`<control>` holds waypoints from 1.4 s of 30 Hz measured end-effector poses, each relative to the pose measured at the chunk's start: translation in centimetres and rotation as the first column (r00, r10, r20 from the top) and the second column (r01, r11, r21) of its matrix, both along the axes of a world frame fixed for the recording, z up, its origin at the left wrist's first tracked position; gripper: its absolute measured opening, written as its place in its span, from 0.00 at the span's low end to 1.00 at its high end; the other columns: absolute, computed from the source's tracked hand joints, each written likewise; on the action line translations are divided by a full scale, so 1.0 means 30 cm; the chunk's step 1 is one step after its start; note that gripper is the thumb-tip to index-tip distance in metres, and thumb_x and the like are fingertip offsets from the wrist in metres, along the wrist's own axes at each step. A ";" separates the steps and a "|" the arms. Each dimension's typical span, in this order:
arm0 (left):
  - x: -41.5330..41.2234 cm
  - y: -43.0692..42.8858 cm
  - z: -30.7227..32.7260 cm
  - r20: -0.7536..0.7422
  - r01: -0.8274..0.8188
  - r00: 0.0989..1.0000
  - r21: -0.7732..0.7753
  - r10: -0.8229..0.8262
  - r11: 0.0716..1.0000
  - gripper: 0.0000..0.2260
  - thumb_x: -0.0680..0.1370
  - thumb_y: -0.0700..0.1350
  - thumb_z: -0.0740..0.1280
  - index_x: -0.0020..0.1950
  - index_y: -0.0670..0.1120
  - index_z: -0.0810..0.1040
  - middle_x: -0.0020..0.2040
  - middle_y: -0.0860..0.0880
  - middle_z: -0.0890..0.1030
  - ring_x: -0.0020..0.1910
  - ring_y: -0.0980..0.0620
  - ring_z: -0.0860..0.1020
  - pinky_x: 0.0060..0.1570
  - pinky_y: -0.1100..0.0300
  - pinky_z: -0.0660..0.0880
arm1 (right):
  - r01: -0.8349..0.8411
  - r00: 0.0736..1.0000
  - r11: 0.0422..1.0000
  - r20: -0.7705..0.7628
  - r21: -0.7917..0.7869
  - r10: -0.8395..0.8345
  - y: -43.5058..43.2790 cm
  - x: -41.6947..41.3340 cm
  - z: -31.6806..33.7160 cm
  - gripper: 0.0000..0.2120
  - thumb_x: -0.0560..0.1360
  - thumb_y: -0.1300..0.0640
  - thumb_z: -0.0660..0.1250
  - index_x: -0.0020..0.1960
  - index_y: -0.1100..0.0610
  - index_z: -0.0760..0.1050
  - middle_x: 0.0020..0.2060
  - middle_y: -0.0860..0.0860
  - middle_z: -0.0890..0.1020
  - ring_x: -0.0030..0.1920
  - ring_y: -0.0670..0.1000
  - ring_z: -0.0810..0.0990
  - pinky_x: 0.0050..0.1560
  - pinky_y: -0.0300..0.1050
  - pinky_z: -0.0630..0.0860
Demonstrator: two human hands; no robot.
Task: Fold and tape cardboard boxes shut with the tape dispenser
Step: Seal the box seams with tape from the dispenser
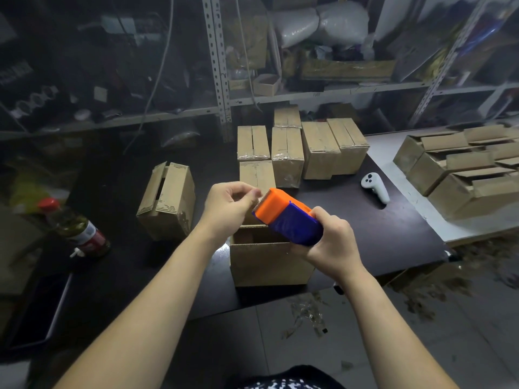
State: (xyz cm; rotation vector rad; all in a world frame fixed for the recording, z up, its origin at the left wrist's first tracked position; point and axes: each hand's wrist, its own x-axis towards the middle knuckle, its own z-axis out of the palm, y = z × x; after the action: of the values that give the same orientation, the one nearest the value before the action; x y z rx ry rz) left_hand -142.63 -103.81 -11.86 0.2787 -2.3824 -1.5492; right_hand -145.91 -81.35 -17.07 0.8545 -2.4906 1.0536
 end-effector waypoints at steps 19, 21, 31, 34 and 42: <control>0.101 -0.058 -0.034 -0.012 -0.139 0.990 -0.026 0.138 0.990 0.06 0.76 0.47 0.76 0.53 0.52 0.85 0.48 0.57 0.85 0.51 0.58 0.82 0.54 0.58 0.79 | 0.114 0.992 0.990 -0.052 -0.088 -0.119 0.034 0.011 -0.010 0.26 0.63 0.50 0.76 0.60 0.54 0.81 0.45 0.46 0.80 0.46 0.49 0.76 0.48 0.56 0.75; 0.120 -0.071 -0.037 0.051 -0.081 0.995 -0.036 0.082 0.996 0.10 0.75 0.45 0.77 0.56 0.53 0.84 0.51 0.58 0.84 0.56 0.57 0.81 0.59 0.54 0.78 | 0.113 0.993 0.991 -0.011 -0.071 -0.114 0.022 0.007 -0.008 0.30 0.63 0.50 0.74 0.64 0.54 0.79 0.46 0.46 0.77 0.48 0.49 0.72 0.49 0.57 0.73; 0.158 -0.139 -0.128 0.220 0.180 0.964 -0.117 -0.151 0.977 0.29 0.72 0.46 0.79 0.66 0.59 0.68 0.64 0.62 0.76 0.66 0.60 0.73 0.65 0.53 0.71 | 0.042 0.997 0.997 0.068 -0.065 -0.037 -0.022 0.001 0.013 0.32 0.64 0.52 0.75 0.69 0.51 0.74 0.50 0.47 0.75 0.52 0.50 0.70 0.54 0.56 0.74; 0.138 -0.137 -0.189 0.249 0.184 0.959 -0.181 -0.136 0.966 0.29 0.73 0.48 0.78 0.68 0.59 0.67 0.65 0.63 0.76 0.67 0.59 0.73 0.67 0.51 0.71 | 0.016 0.998 0.999 0.065 -0.035 -0.013 -0.025 -0.004 0.019 0.30 0.65 0.54 0.76 0.66 0.51 0.75 0.50 0.46 0.75 0.53 0.50 0.70 0.54 0.51 0.74; 0.130 -0.109 -0.304 0.204 0.041 0.979 -0.198 0.001 0.979 0.28 0.75 0.45 0.77 0.67 0.60 0.66 0.55 0.59 0.82 0.61 0.54 0.78 0.58 0.54 0.76 | -0.007 0.996 1.000 0.093 -0.008 0.008 -0.041 -0.031 0.036 0.29 0.65 0.56 0.79 0.64 0.49 0.76 0.51 0.45 0.76 0.54 0.48 0.71 0.52 0.33 0.69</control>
State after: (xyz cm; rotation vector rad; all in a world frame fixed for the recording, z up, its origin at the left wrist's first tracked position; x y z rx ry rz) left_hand -138.73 -107.09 -20.99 0.3864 -2.6835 -1.3288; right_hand -146.83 -82.57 -15.98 0.8309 -2.5601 1.1290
